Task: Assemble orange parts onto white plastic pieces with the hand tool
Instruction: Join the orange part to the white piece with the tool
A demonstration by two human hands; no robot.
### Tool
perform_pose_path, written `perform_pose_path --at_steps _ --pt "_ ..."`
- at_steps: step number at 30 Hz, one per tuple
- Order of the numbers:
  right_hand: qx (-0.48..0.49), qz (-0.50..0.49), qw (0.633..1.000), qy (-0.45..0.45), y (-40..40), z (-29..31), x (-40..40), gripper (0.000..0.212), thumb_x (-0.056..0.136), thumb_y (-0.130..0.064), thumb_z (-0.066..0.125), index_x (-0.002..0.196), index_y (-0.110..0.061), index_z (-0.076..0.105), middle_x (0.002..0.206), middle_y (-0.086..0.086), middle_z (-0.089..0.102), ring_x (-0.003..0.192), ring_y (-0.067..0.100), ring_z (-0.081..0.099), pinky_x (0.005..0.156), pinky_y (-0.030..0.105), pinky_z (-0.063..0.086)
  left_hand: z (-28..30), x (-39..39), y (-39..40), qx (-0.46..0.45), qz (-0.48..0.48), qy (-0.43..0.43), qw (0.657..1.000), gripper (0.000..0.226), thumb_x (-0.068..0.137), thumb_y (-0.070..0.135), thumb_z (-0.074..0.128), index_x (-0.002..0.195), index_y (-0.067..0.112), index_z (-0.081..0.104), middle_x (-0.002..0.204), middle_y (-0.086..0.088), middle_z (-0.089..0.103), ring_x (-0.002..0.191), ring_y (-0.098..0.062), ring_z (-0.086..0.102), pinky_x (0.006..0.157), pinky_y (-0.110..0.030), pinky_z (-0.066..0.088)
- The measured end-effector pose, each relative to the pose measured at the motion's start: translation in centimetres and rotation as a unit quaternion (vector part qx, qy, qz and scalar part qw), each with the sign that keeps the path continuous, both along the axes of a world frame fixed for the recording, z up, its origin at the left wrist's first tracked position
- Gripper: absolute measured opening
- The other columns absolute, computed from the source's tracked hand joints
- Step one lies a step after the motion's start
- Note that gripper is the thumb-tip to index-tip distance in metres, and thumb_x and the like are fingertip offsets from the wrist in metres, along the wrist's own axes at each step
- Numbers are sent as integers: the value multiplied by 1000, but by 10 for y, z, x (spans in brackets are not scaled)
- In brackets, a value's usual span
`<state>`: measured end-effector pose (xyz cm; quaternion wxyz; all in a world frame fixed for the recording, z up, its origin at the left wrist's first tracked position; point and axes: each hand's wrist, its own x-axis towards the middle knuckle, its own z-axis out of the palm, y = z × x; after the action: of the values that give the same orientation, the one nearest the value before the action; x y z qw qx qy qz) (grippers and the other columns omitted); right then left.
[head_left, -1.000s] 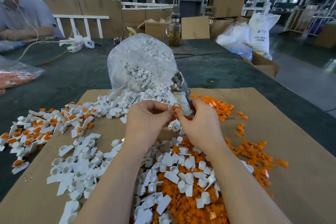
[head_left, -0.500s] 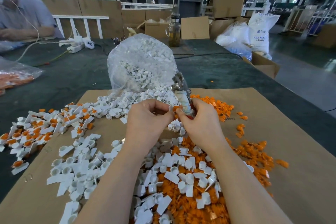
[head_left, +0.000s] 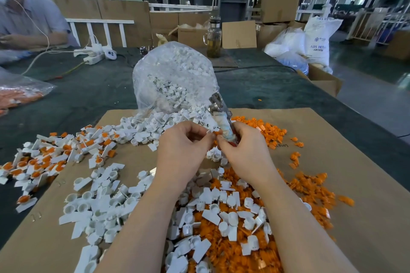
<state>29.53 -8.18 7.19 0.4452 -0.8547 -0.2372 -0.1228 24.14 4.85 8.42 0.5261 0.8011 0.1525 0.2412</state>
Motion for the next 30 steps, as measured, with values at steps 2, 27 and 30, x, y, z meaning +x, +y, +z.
perform_pose_path --at_steps 2,27,30 --pt "-1 0 1000 3 0 0 0 11 90 -26 64 82 -22 60 66 -9 58 60 8 54 51 20 36 0 0 0 12 -2 -1 1000 13 82 28 77 72 27 70 66 15 71 65 -4 69 68 -34 61" --pt "-61 129 981 134 -12 13 -4 13 86 -24 68 91 -13 65 87 8 65 80 24 63 76 48 51 -2 2 19 -232 -37 -94 968 3 89 8 71 87 7 68 72 -1 73 71 -16 74 65 -20 57" --pt "-70 147 976 145 -12 13 -4 8 86 -25 68 86 -19 62 80 0 62 73 16 60 71 42 49 -1 1 20 -224 -44 -99 969 3 89 9 70 88 9 67 72 2 72 72 -15 74 68 -21 58"
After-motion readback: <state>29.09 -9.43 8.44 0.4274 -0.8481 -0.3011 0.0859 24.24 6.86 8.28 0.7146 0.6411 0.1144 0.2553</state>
